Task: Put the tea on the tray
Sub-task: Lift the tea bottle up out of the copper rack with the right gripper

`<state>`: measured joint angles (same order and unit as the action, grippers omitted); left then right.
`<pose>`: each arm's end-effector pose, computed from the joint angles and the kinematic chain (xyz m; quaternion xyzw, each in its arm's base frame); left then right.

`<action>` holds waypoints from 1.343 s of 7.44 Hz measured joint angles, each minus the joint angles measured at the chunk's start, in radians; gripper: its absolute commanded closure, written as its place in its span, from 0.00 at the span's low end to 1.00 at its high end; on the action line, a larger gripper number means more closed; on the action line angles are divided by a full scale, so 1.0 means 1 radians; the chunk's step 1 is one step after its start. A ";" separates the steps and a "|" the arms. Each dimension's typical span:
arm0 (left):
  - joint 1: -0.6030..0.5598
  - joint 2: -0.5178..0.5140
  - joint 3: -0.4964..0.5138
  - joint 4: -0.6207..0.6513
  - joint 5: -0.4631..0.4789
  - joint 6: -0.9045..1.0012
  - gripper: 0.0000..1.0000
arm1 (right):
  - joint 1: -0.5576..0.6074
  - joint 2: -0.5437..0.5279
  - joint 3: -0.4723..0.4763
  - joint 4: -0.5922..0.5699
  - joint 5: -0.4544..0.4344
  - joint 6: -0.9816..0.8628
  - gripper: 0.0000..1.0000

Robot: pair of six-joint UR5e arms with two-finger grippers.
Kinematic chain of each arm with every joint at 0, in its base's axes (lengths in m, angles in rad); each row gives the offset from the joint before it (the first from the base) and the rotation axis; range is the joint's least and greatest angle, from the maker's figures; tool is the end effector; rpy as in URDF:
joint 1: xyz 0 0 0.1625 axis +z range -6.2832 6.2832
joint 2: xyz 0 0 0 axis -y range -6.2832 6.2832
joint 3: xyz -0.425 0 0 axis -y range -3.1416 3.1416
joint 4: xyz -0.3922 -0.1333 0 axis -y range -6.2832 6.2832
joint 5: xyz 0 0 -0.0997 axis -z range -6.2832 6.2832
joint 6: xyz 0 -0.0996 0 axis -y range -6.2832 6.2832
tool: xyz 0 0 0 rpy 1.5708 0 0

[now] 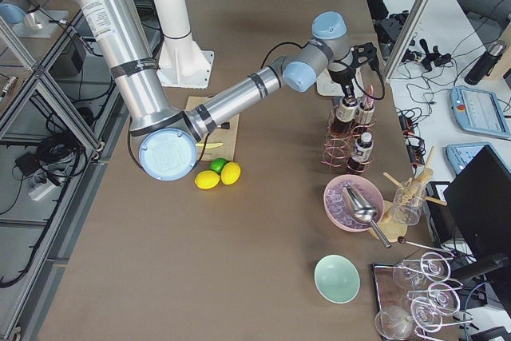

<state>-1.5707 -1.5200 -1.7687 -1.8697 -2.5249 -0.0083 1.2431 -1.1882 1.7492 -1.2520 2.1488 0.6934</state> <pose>-0.0520 -0.4812 0.5384 0.1946 0.4486 0.0980 0.8668 -0.1244 -0.6110 0.3244 0.2301 -0.4244 0.0384 0.8749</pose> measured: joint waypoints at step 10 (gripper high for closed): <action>0.000 0.046 0.002 -0.036 -0.007 -0.004 0.02 | -0.376 0.395 0.167 -0.479 -0.287 0.302 1.00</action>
<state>-1.5708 -1.4738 -1.7670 -1.9061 -2.5317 -0.0119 0.8675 -0.7933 1.9159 -1.7312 1.8614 0.9951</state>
